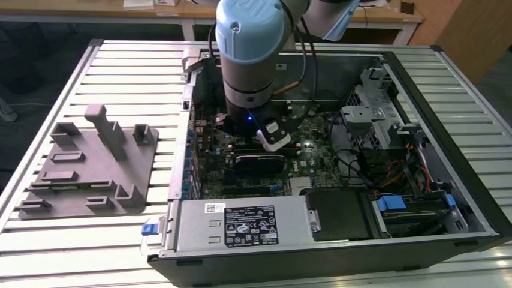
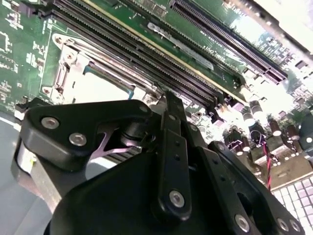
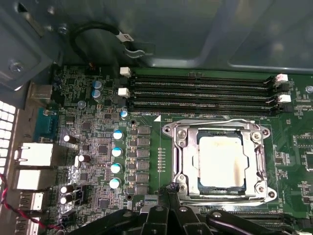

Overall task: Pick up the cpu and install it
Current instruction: 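Install the second cpu locking lever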

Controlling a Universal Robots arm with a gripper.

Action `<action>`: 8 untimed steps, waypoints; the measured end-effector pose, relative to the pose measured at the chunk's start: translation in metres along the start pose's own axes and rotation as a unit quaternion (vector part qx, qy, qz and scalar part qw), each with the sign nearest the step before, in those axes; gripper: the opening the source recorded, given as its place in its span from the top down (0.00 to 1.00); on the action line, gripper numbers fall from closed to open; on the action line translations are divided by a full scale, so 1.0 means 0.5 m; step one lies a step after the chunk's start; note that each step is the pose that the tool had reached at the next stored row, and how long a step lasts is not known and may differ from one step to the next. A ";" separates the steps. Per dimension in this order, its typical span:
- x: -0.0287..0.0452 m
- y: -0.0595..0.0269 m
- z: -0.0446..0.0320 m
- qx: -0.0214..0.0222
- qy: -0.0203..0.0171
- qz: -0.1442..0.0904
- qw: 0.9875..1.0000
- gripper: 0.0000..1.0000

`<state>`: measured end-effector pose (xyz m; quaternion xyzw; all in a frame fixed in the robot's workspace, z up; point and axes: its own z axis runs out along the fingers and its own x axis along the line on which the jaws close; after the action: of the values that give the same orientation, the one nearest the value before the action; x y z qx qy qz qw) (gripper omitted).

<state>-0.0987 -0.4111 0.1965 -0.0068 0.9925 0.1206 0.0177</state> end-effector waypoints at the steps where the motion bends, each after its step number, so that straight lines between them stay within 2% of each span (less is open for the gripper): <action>1: 0.000 0.000 0.000 0.000 0.000 0.000 1.000 0.89; 8: 0.003 0.011 0.003 0.002 -0.001 0.000 1.000 0.89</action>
<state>-0.1001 -0.4052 0.1963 -0.0070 0.9927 0.1186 0.0190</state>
